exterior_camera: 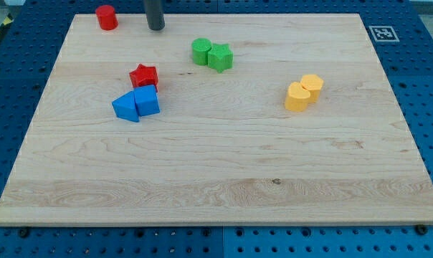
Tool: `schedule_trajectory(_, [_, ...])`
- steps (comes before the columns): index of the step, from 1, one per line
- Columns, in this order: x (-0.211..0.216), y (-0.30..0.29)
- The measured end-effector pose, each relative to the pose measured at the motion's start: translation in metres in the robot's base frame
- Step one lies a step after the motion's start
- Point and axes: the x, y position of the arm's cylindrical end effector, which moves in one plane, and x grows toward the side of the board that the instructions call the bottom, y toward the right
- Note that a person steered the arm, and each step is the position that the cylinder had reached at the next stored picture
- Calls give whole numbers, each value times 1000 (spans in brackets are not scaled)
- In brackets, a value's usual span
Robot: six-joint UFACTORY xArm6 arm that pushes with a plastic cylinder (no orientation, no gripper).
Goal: Slightly move the red star above the blue cube
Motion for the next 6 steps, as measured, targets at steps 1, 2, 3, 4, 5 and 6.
schedule_trajectory(1, [0, 0])
schedule_trajectory(2, [12, -4])
schedule_trajectory(3, [57, -5])
schedule_trajectory(4, [94, -2])
schedule_trajectory(5, [128, 19])
schedule_trajectory(6, [161, 65])
